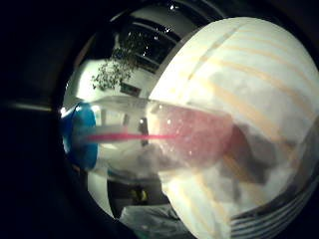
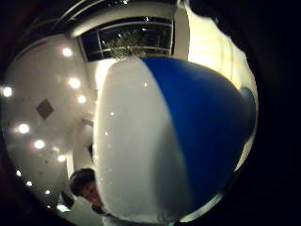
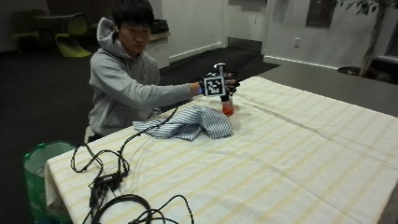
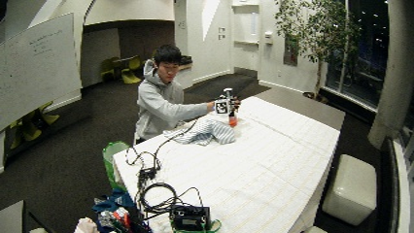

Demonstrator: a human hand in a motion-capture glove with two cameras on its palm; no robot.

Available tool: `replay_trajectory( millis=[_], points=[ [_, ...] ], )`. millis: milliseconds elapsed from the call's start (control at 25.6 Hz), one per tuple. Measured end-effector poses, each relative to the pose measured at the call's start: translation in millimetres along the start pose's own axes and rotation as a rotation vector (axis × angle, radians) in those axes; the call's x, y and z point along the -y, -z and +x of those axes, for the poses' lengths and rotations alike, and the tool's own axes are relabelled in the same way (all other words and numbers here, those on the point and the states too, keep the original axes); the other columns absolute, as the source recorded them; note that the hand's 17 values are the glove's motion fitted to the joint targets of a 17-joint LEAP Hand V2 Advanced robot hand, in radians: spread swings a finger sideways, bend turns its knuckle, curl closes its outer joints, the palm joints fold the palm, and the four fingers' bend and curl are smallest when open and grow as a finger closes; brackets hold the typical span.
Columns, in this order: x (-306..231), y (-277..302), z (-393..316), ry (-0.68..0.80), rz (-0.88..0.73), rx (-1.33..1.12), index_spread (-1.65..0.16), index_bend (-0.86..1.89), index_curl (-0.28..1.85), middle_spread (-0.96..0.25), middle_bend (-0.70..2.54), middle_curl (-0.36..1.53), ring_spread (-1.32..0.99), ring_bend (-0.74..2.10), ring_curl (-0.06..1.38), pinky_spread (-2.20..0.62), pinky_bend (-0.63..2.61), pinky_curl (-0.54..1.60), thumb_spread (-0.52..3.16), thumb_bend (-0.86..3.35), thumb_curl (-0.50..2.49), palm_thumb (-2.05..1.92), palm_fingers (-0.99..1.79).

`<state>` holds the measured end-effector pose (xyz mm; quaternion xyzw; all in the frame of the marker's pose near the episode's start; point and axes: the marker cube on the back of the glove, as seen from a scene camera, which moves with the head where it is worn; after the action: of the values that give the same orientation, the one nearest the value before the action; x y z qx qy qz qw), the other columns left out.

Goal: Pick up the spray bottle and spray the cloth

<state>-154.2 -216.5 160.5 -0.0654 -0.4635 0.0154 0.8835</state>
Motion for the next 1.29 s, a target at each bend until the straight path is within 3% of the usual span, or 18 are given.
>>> replay_trajectory(
  millis=[117,469,664,1055,1289],
  points=[
    [-10,7,2,0.013,-0.009,-0.056,-0.34,0.02,0.43,-0.07,0.25,0.44,-0.12,0.38,0.48,-0.05,0.44,0.50,0.34,-0.05,0.69,1.06,0.21],
    [-63,30,-4,0.044,-0.186,-0.057,-0.38,0.05,0.27,0.01,0.19,0.38,-0.06,0.36,0.39,0.12,0.54,0.44,0.50,-0.04,0.65,1.01,0.09],
    [-60,34,-8,0.059,-0.075,-0.048,-0.39,0.07,0.23,0.03,0.20,0.37,-0.05,0.39,0.38,0.16,0.56,0.43,0.55,-0.04,0.64,1.00,0.08],
    [-99,54,-7,0.072,-0.208,-0.054,-0.39,0.10,0.20,0.04,0.22,0.37,-0.03,0.43,0.37,0.18,0.56,0.41,0.60,-0.03,0.62,0.99,0.09],
    [-93,58,-7,0.078,-0.087,-0.045,-0.39,0.11,0.19,0.04,0.22,0.37,-0.03,0.43,0.37,0.18,0.56,0.40,0.62,-0.03,0.61,0.99,0.11]
  ],
)
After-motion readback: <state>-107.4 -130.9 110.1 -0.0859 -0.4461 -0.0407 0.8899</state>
